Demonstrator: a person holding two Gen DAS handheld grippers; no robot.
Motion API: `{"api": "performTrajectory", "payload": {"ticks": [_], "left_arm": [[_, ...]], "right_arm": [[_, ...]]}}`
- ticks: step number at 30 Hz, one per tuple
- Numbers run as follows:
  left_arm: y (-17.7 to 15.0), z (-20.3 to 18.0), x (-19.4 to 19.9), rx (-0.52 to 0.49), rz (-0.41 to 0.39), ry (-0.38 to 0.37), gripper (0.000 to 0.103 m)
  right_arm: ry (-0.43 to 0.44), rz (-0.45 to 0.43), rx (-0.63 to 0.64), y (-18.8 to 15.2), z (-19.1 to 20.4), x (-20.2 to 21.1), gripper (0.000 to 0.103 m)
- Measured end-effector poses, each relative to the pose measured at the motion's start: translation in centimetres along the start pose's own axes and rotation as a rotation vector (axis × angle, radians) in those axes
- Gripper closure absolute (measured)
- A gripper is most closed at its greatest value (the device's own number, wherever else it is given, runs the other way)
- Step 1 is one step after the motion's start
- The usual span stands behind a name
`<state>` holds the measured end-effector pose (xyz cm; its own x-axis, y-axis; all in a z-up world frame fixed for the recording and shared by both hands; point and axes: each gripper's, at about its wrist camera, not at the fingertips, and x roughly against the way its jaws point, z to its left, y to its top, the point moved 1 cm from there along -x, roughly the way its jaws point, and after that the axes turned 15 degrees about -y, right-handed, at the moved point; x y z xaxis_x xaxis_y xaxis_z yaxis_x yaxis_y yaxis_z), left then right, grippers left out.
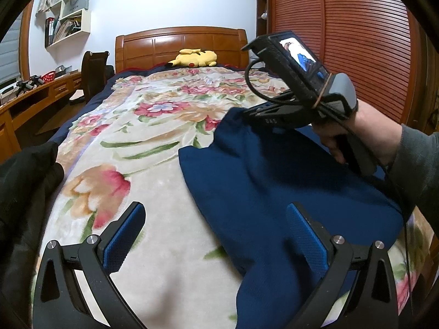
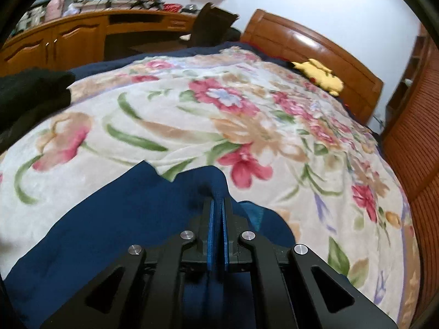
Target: Fold large clothes
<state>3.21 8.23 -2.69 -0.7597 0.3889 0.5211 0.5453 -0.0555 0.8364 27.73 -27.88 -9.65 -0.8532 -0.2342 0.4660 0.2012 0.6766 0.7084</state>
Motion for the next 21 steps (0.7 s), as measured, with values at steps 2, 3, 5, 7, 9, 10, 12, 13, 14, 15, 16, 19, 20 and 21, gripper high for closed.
{"api": "performTrajectory", "payload": {"ticks": [2,3,5,7,9,10,12,13,14,15,16,19,20,21], "left_arm": [[0.1,0.0,0.2,-0.001,-0.006,-0.003,0.0],[0.1,-0.1,0.2,-0.002,-0.008,-0.004,0.0],[0.2,-0.3,0.3,-0.008,-0.011,-0.01,0.0],[0.1,-0.7,0.2,-0.021,-0.008,-0.016,0.0],[0.1,-1.0,-0.1,-0.032,0.0,-0.019,0.0],[0.0,-1.1,-0.2,-0.034,0.006,-0.02,0.0],[-0.1,-1.1,-0.5,-0.034,0.017,-0.019,0.0],[-0.2,-1.0,-0.7,-0.033,0.025,-0.017,0.0],[-0.3,-1.0,-0.8,-0.033,0.033,-0.017,0.0],[-0.4,-1.1,-0.9,-0.033,0.038,-0.017,0.0],[-0.4,-1.0,-1.1,-0.033,0.044,-0.015,0.0],[-0.7,-1.1,-1.5,-0.032,0.059,-0.006,0.0],[-0.8,-1.1,-1.5,-0.032,0.064,-0.002,0.0],[-1.0,-1.1,-1.6,-0.031,0.069,0.003,0.0]], "right_arm": [[-0.009,0.013,-0.024,-0.1,-0.5,0.4,0.075],[-0.016,0.012,-0.053,-0.3,-1.1,0.9,0.051],[-0.017,0.011,-0.109,-0.8,-3.3,1.3,0.035],[-0.048,0.031,-0.138,-2.1,-5.3,2.4,0.035],[-0.069,0.061,-0.158,-4.1,-7.1,3.9,0.035],[-0.072,0.074,-0.161,-5.4,-8.1,4.5,0.035],[-0.111,0.114,-0.147,-8.2,-9.8,5.1,0.035],[-0.134,0.136,-0.153,-9.3,-10.9,5.3,0.035],[-0.151,0.163,-0.172,-10.4,-12.0,5.3,0.035],[-0.165,0.197,-0.201,-11.9,-13.4,5.3,0.037],[-0.182,0.226,-0.231,-13.0,-14.7,5.1,0.041],[-0.242,0.289,-0.297,-15.8,-17.9,4.6,0.041],[-0.254,0.306,-0.316,-16.5,-18.7,4.4,0.041],[-0.265,0.334,-0.343,-17.6,-19.7,4.1,0.041]]}}
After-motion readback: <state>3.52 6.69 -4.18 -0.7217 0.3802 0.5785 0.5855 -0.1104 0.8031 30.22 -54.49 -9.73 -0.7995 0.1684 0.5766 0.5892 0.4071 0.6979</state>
